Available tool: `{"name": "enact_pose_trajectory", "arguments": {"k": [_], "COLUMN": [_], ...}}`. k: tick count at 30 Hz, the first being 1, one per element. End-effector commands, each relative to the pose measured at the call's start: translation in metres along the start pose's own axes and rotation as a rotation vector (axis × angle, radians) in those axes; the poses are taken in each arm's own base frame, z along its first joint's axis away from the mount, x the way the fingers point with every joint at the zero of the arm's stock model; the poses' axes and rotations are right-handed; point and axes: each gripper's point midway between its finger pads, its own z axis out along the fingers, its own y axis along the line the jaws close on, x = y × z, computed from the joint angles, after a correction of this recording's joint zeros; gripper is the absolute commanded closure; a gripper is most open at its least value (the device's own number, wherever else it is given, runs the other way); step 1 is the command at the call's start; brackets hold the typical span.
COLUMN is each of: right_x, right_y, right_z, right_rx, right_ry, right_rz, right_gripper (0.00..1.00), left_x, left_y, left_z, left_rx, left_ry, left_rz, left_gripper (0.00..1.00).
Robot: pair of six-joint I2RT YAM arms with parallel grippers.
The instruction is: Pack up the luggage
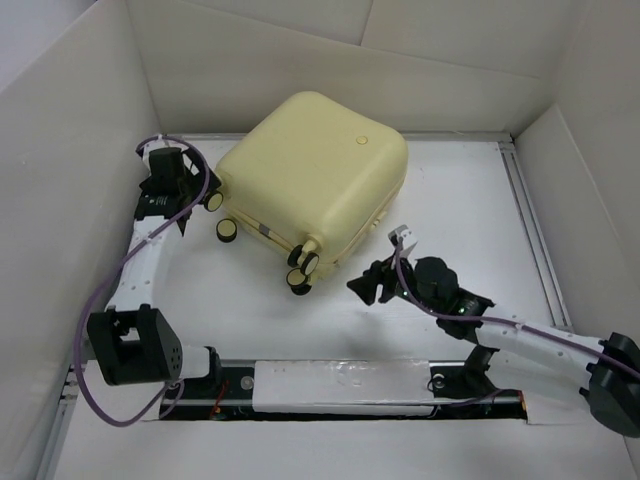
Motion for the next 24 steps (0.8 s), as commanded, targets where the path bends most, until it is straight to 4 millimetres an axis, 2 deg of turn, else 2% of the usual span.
{"name": "enact_pose_trajectory", "arguments": {"k": [1, 4, 7, 11, 17, 18, 19, 21, 22, 23, 24], "right_x": [0.004, 0.024, 0.034, 0.032, 0.031, 0.029, 0.028, 0.023, 0.018, 0.017, 0.012], "right_y": [0.016, 0.018, 0.015, 0.016, 0.016, 0.015, 0.015, 0.012, 0.012, 0.009, 0.009], "right_z": [0.002, -0.002, -0.003, -0.005, -0.008, -0.010, -0.010, -0.012, -0.013, -0.013, -0.013], "right_rx": [-0.024, -0.037, -0.030, -0.035, -0.036, -0.030, -0.028, -0.007, 0.004, 0.016, 0.023], "right_ry": [-0.049, -0.027, -0.016, -0.025, -0.026, -0.033, -0.031, -0.053, -0.064, -0.070, -0.083], "right_rz": [0.005, 0.003, 0.009, 0.010, 0.010, 0.010, 0.001, 0.002, 0.003, -0.005, -0.016], "right_gripper": [0.33, 0.33, 0.33, 0.33, 0.33, 0.33, 0.32, 0.32, 0.32, 0.32, 0.36], "left_x": [-0.026, -0.029, -0.014, -0.005, 0.028, 0.038, 0.038, 0.050, 0.049, 0.061, 0.060], "left_y": [-0.011, -0.027, -0.035, -0.036, -0.040, -0.042, -0.042, -0.045, -0.049, -0.046, -0.049], "left_z": [0.000, 0.002, 0.010, 0.013, 0.026, 0.028, 0.028, 0.027, 0.026, 0.026, 0.022], "left_rx": [0.037, 0.129, 0.207, 0.236, 0.301, 0.331, 0.331, 0.370, 0.389, 0.400, 0.418], "left_ry": [-0.050, -0.054, -0.023, -0.008, 0.096, 0.119, 0.119, 0.155, 0.150, 0.186, 0.173], "left_rz": [0.073, 0.141, 0.185, 0.211, 0.225, 0.225, 0.225, 0.215, 0.215, 0.202, 0.189], "left_gripper": [0.11, 0.12, 0.17, 0.25, 0.35, 0.43, 0.50, 0.59, 0.67, 0.71, 0.75]}}
